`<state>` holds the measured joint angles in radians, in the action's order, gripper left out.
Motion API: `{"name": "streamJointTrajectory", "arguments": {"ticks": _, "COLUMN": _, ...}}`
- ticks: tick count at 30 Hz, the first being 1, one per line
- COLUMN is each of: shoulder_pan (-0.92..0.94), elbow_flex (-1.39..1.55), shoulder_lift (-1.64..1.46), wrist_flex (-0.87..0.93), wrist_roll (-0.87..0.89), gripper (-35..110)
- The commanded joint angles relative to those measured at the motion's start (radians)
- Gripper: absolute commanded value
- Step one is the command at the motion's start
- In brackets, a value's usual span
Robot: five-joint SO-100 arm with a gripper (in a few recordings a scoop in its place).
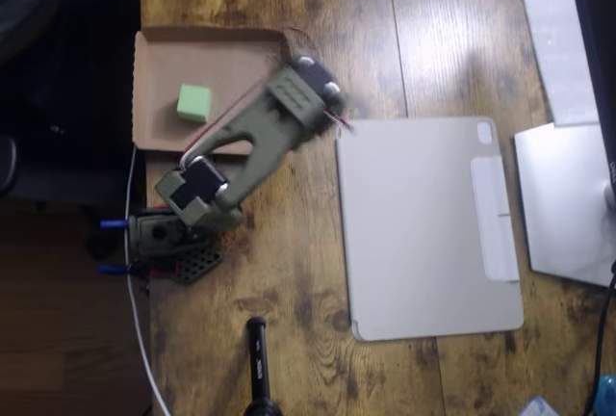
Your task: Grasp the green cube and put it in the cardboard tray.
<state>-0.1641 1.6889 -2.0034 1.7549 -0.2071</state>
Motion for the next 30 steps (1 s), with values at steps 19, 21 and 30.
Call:
{"name": "streamJointTrajectory", "arguments": {"ticks": 19, "shoulder_pan": 0.362, "elbow_flex": 0.097, "shoulder_lift": 0.133, "wrist_flex": 0.041, "wrist_roll": 0.161, "gripper": 9}}
{"name": "streamJointTrajectory", "arguments": {"ticks": 21, "shoulder_pan": 0.353, "elbow_flex": 0.086, "shoulder_lift": 0.129, "wrist_flex": 0.041, "wrist_roll": 0.186, "gripper": 9}}
{"name": "streamJointTrajectory", "arguments": {"ticks": 30, "shoulder_pan": 0.353, "elbow_flex": 0.132, "shoulder_lift": 0.206, "wrist_flex": 0.040, "wrist_roll": 0.235, "gripper": 8}}
